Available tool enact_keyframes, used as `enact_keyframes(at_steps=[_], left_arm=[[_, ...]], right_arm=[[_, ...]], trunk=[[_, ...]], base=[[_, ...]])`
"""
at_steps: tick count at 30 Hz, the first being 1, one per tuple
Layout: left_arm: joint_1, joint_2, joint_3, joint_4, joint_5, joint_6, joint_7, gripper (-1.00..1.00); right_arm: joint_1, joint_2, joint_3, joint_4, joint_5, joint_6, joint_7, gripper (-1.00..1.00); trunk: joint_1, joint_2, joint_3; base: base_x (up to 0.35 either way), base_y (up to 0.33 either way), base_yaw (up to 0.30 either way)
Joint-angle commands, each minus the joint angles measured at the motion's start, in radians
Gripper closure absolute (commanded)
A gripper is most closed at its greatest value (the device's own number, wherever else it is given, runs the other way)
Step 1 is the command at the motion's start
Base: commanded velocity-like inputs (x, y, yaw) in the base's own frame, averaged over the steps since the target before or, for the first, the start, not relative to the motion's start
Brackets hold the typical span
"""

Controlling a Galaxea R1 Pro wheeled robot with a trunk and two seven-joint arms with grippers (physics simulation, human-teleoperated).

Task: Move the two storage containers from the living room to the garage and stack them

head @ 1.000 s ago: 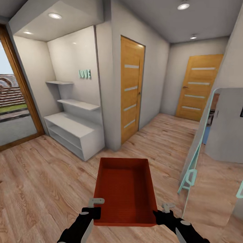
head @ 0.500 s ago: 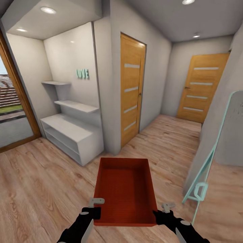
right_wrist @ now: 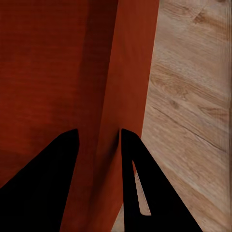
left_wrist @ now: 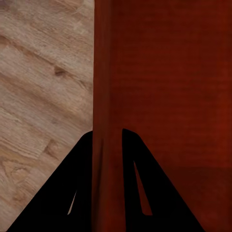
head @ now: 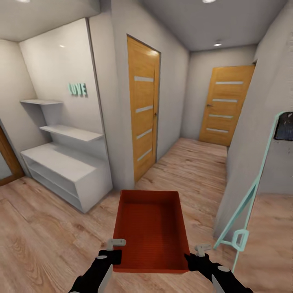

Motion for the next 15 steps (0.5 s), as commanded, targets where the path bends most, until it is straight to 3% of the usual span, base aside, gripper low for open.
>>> enact_keyframes(at_steps=[1, 4, 12, 15], left_arm=[[-0.001, -0.001, 0.049, -0.028, 0.002, 0.008, 0.003, 1.0], [-0.001, 0.0, 0.049, -0.028, 0.002, 0.008, 0.003, 1.0], [-0.001, -0.001, 0.049, -0.028, 0.002, 0.008, 0.003, 1.0], [-0.001, -0.001, 0.049, -0.028, 0.002, 0.008, 0.003, 1.0]], right_arm=[[0.0, -0.001, 0.006, -0.001, 0.005, 0.003, 0.0, 1.0], [0.0, -0.001, 0.006, -0.001, 0.005, 0.003, 0.0, 1.0], [0.0, -0.001, 0.006, -0.001, 0.005, 0.003, 0.001, 1.0], [0.0, -0.001, 0.006, -0.001, 0.005, 0.003, 0.0, 1.0]], trunk=[[0.001, -0.002, -0.002], [0.001, -0.002, -0.002], [0.001, -0.002, -0.002], [0.001, -0.002, -0.002]], base=[[0.325, 0.141, -0.267], [0.318, 0.164, -0.147], [0.315, 0.172, -0.019], [0.315, 0.172, -0.19]])
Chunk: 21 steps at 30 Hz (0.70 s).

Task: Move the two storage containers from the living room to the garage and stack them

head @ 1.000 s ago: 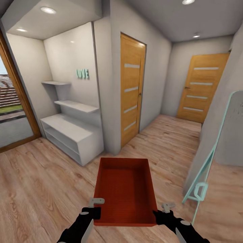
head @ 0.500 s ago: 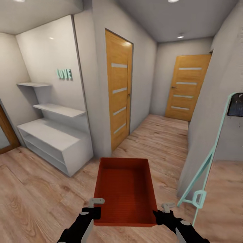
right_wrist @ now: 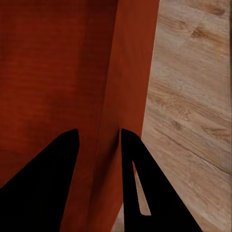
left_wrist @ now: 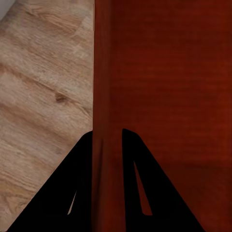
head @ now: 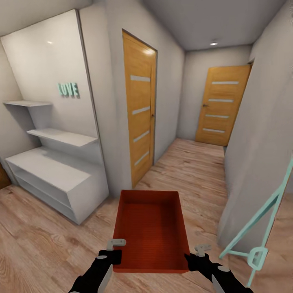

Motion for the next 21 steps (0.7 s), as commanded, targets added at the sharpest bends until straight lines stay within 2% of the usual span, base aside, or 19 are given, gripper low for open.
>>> enact_keyframes(at_steps=[1, 21], left_arm=[[-0.001, -0.001, 0.05, -0.028, 0.001, 0.008, 0.003, 1.0], [-0.001, -0.001, 0.05, -0.028, 0.001, 0.008, 0.003, 1.0]], right_arm=[[0.0, -0.001, 0.006, -0.001, 0.005, 0.003, 0.001, 1.0], [0.0, -0.001, 0.006, -0.001, 0.005, 0.003, 0.0, 1.0]], trunk=[[0.001, -0.002, -0.002], [0.001, -0.002, -0.001]], base=[[0.315, 0.171, -0.25], [0.315, 0.165, -0.276]])
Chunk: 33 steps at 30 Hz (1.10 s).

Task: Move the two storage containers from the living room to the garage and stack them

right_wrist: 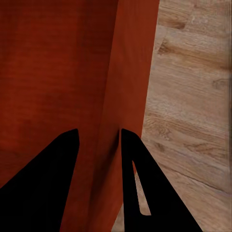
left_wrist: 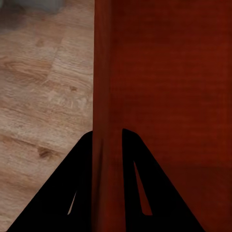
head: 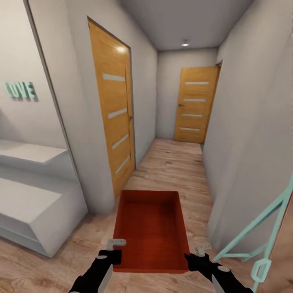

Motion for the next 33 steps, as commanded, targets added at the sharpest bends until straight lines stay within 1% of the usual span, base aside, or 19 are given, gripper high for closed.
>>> enact_keyframes(at_steps=[1, 14, 26, 33], left_arm=[[-0.001, -0.001, 0.05, -0.027, 0.001, 0.008, 0.003, 1.0], [-0.001, -0.001, 0.05, -0.027, 0.001, 0.008, 0.003, 1.0], [-0.001, -0.001, 0.05, -0.027, 0.001, 0.008, 0.003, 1.0], [-0.001, -0.001, 0.05, -0.027, 0.001, 0.008, 0.003, 1.0]], right_arm=[[0.0, -0.001, 0.006, -0.001, 0.005, 0.003, 0.0, 1.0], [0.0, -0.001, 0.006, -0.001, 0.005, 0.003, 0.001, 1.0], [0.0, -0.001, 0.006, -0.001, 0.005, 0.003, 0.001, 1.0], [0.0, -0.001, 0.006, -0.001, 0.005, 0.003, 0.001, 1.0]], trunk=[[0.001, -0.002, -0.002], [0.001, -0.002, -0.002], [0.001, -0.002, -0.002], [0.001, -0.002, -0.002]], base=[[0.315, 0.146, -0.265], [0.315, 0.133, -0.263], [0.315, 0.123, -0.032], [0.315, 0.112, -0.24]])
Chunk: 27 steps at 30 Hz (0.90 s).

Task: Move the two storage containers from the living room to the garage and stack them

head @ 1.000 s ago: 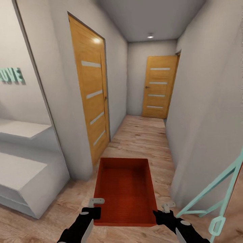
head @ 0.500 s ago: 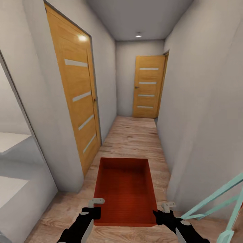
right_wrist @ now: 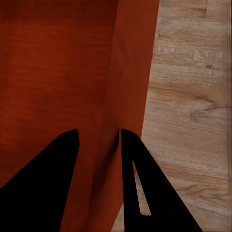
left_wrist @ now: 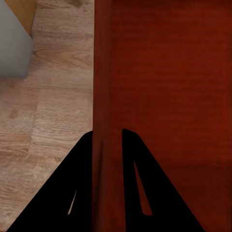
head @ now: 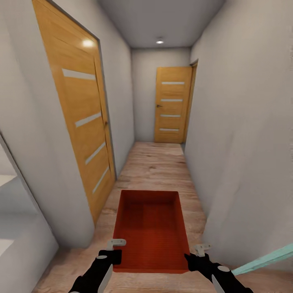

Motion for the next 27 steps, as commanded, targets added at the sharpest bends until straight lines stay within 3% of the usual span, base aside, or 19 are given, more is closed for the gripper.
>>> enact_keyframes(at_steps=[1, 7, 21, 27], left_arm=[[-0.001, -0.001, 0.05, -0.028, 0.001, 0.008, 0.003, 1.0], [-0.001, 0.001, 0.05, -0.028, 0.001, 0.008, 0.003, 1.0], [-0.001, 0.0, 0.05, -0.028, 0.001, 0.008, 0.003, 1.0], [-0.001, 0.0, 0.05, -0.028, 0.001, 0.008, 0.003, 1.0]], right_arm=[[0.0, -0.001, 0.007, -0.001, 0.005, 0.003, 0.0, 1.0], [0.0, -0.001, 0.007, -0.001, 0.005, 0.003, 0.0, 1.0], [0.0, -0.001, 0.007, -0.001, 0.005, 0.003, 0.0, 1.0], [0.0, -0.001, 0.007, -0.001, 0.005, 0.003, 0.001, 1.0]], trunk=[[0.001, -0.002, -0.002], [0.001, -0.002, -0.002], [0.001, -0.002, -0.002], [0.001, -0.002, -0.002]], base=[[0.315, 0.085, -0.274], [0.315, 0.081, -0.248], [0.315, 0.081, -0.017], [0.315, 0.083, -0.251]])
